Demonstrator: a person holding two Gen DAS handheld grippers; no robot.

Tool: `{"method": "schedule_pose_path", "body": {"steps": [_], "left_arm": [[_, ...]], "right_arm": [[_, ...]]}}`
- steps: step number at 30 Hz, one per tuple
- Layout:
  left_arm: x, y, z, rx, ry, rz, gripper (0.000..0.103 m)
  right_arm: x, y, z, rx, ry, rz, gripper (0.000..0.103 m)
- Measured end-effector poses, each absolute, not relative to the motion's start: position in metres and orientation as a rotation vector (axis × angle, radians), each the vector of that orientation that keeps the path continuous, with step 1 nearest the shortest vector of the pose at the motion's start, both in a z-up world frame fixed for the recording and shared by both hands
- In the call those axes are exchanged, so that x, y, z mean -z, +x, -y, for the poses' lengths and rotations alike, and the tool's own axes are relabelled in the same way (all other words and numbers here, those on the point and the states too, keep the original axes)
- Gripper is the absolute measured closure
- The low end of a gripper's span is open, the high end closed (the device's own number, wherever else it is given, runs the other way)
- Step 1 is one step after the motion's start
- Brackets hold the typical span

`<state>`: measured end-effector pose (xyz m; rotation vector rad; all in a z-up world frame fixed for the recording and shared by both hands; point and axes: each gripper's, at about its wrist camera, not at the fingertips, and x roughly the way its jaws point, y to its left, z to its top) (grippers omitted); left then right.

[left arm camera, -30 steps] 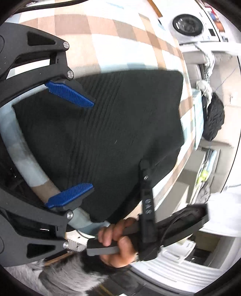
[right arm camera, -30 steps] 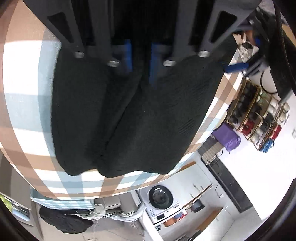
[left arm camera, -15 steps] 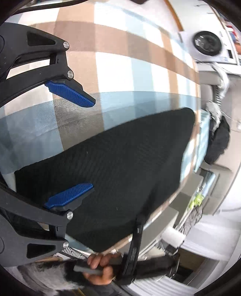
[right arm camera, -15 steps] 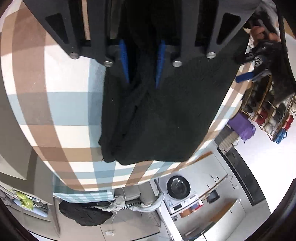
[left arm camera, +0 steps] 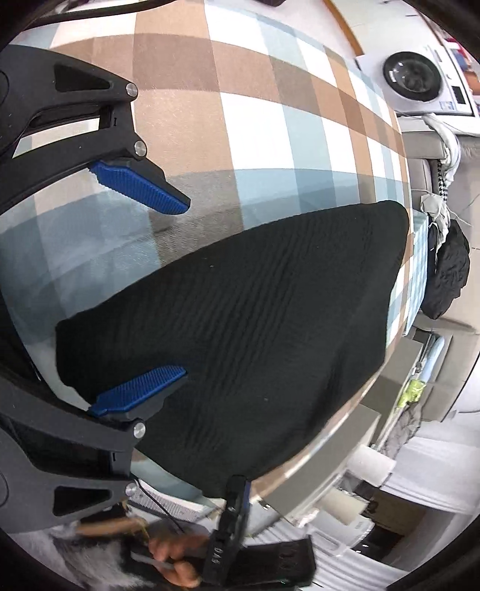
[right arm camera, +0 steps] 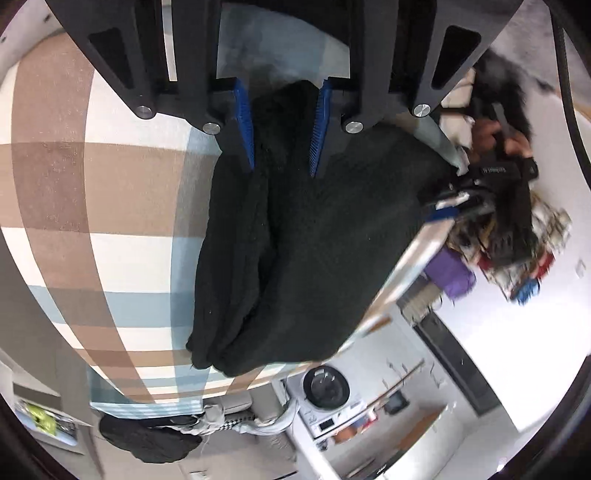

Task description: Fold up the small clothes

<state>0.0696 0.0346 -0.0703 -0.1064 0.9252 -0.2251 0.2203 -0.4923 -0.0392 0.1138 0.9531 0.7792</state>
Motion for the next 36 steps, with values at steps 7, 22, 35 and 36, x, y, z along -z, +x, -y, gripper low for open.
{"method": "schedule_pose_path", "body": {"steps": [7, 22, 35, 36], "left_arm": [[0.071, 0.065, -0.037, 0.23, -0.035, -0.957, 0.021], [0.061, 0.094, -0.064, 0.208, -0.176, -0.909, 0.021], [0.059, 0.087, -0.055, 0.207, -0.147, -0.906, 0.021], [0.059, 0.083, -0.053, 0.213, -0.141, -0.907, 0.021]], "right_arm": [[0.009, 0.242, 0.504, -0.721, 0.145, -0.848, 0.065], [0.015, 0.358, 0.433, -0.763, 0.189, -0.922, 0.083], [0.01, 0.321, 0.463, -0.697, 0.129, -0.872, 0.085], [0.009, 0.307, 0.469, -0.714, 0.136, -0.867, 0.085]]}}
